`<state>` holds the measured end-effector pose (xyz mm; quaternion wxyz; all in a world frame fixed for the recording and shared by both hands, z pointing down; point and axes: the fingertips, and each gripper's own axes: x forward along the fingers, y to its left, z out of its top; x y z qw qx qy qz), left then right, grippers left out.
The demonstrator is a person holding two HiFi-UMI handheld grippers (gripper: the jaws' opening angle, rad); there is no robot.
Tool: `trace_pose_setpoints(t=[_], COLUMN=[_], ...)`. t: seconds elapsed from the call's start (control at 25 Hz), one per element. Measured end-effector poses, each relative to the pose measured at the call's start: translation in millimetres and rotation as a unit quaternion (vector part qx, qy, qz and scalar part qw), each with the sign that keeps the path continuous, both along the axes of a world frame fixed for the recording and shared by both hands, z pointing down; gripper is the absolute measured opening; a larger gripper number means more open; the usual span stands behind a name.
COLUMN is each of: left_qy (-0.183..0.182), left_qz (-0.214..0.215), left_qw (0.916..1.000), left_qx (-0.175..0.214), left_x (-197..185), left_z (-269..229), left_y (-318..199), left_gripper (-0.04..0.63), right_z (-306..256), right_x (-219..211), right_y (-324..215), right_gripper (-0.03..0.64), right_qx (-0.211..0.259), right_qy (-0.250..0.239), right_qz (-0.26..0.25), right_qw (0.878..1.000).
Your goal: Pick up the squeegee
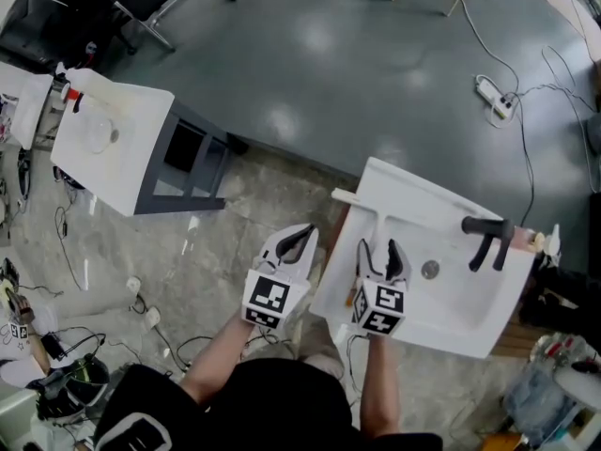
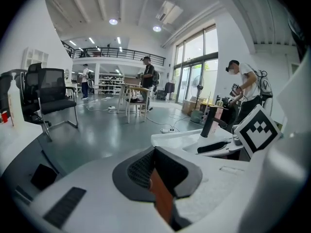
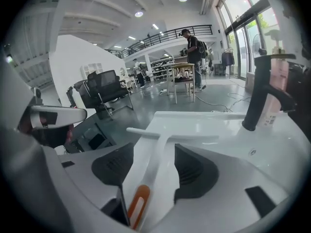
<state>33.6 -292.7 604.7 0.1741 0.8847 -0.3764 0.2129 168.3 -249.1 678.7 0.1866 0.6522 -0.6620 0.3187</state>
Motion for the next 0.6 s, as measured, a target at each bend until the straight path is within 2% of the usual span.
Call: trace_pose_setpoints(t=[0.08, 0.24, 0.32, 0.44, 0.6], left_qy=[-0.002, -0.006, -0.006, -0.007, -0.009], left_qz=[-0.002, -0.003, -0.005, -0.006, -0.007], left_qw=[1.0000, 1.0000, 0.9999, 0.9999, 0.9999], left_qx=[-0.003, -0.005, -0.007, -0.007, -0.009], left_x=[0.2, -0.6, -1.2, -0.7, 0.7], left_z=[2.7, 7.3, 8.3, 9.7, 12.3], left_y=[-1.8, -5.4, -7.6, -10.2, -10.8], left_gripper=[0.002, 0.002, 0.002, 0.002, 0.002], right_z=[7.4, 21.3, 24.8, 27.5, 28.6], right_x=[0.2, 0.1, 0.0, -0.3, -2.2], right_y=[-1.5, -1.0, -0.7, -0.9, -2.7], right_gripper=[0.282, 0.285, 0.266, 0.197, 0.161], right_qx=[-0.009, -0.028, -0.037, -0.048, -0.050], right_qy=[0.001, 0.007, 0.013, 0.017, 0.021], right_qz=[0.000, -0.001, -0.005, -0.013, -0.022], right_qw=[1.000, 1.000, 0.999, 0.999, 0.998])
